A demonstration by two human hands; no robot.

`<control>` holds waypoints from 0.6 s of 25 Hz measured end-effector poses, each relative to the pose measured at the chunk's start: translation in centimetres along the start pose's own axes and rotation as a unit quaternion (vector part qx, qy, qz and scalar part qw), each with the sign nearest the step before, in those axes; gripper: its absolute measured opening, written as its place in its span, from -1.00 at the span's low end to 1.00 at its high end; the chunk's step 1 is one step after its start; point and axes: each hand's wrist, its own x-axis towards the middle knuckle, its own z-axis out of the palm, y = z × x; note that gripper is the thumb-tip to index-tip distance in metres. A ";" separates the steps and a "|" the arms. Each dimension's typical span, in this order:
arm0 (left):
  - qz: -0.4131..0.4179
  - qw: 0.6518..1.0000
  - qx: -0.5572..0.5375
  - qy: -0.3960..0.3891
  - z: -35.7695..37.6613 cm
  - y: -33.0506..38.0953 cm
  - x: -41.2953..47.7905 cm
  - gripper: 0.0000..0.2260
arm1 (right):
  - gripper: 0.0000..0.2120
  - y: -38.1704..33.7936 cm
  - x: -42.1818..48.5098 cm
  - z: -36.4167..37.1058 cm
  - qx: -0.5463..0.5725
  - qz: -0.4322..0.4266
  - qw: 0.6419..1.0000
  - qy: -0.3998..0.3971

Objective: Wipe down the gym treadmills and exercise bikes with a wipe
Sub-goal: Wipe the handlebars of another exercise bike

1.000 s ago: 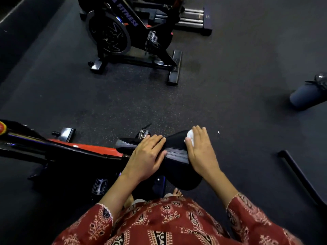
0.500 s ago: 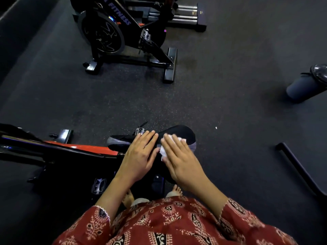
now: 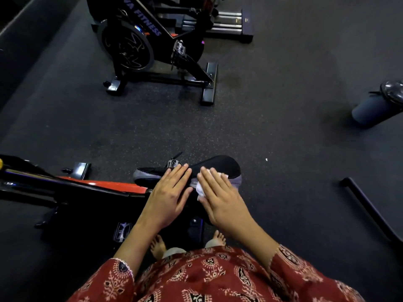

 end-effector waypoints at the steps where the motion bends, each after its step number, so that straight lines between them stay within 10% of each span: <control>1: -0.002 1.000 0.002 0.002 -0.1 0.0 -0.2 -0.49 | -0.52 0.8 -1.3 -0.2 0.011 -0.033 0.999 0.008; 9: -0.097 0.991 -0.038 0.081 -0.8 1.2 -0.7 -0.55 | -0.58 0.7 4.6 -1.0 0.175 0.047 0.983 -0.016; 15: -0.306 0.896 -0.162 0.278 -6.4 -0.5 -2.0 -0.69 | -0.76 -6.8 12.6 -4.9 0.378 -0.014 0.924 0.045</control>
